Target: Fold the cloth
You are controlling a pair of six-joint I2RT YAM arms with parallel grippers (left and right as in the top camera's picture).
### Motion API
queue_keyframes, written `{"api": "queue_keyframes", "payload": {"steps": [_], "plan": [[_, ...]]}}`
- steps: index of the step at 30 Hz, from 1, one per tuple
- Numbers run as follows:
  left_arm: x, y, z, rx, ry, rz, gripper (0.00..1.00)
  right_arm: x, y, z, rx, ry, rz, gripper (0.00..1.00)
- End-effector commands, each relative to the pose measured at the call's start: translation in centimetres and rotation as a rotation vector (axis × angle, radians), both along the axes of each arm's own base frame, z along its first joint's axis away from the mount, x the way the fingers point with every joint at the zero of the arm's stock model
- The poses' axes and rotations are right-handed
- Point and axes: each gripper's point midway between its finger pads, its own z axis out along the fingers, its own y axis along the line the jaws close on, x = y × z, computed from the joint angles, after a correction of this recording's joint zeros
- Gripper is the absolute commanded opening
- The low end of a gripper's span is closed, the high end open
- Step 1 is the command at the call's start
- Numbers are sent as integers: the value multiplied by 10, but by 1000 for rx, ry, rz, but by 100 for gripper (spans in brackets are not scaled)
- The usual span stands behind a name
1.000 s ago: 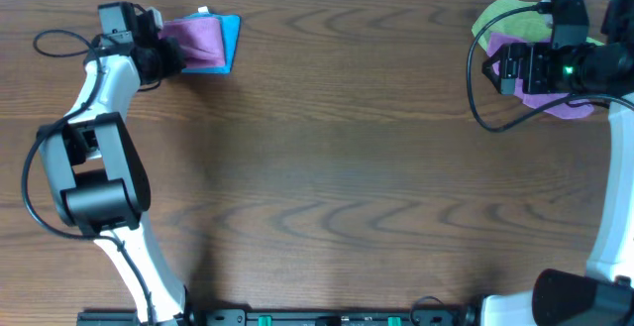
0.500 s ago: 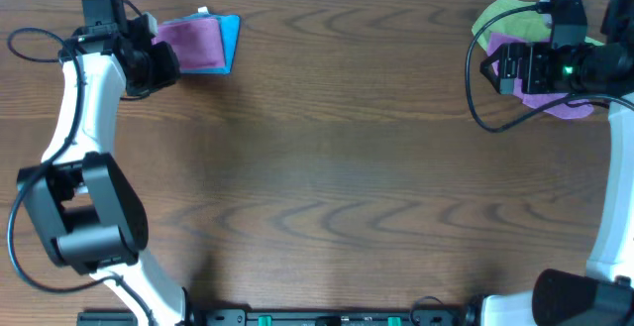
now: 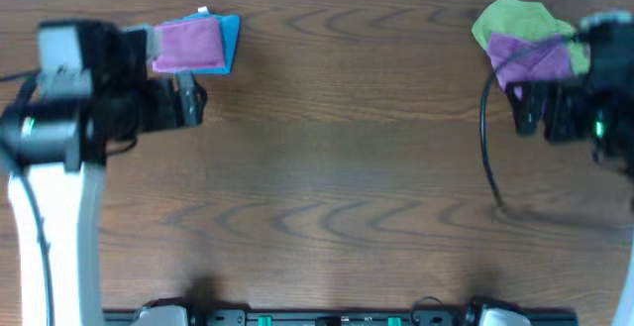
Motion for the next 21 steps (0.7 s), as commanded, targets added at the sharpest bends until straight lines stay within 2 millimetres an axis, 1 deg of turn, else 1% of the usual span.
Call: {"api": "queue_keyframes", "payload": {"steps": [1,3,5,7,9,12,15,21], "plan": [[-40,2,6,51,-56,-9,95,-28,4,-18,-39,-20,-6,99],[-65,0,0,53,-79,-9,95,-50,9,-30,-68,-71,-6,99],[-103,-3,-21,47,-71,-2,95,-80,16,-46,-86,-135,-18,99],[-122,-4,-35,40,-63,5,95,-98,18,-54,-74,-164,-40,99],[-138,-5,-43,31,-84,20,95,-117,18,-62,-50,-201,-82,99],[-147,-6,-40,21,-116,35,96,-134,17,-68,-42,-226,-95,99],[-149,-6,-38,18,-132,40,95,-144,19,-69,-40,-238,-86,99],[-149,-6,-38,18,-131,40,95,-151,23,-78,-38,-203,-56,99]]}}
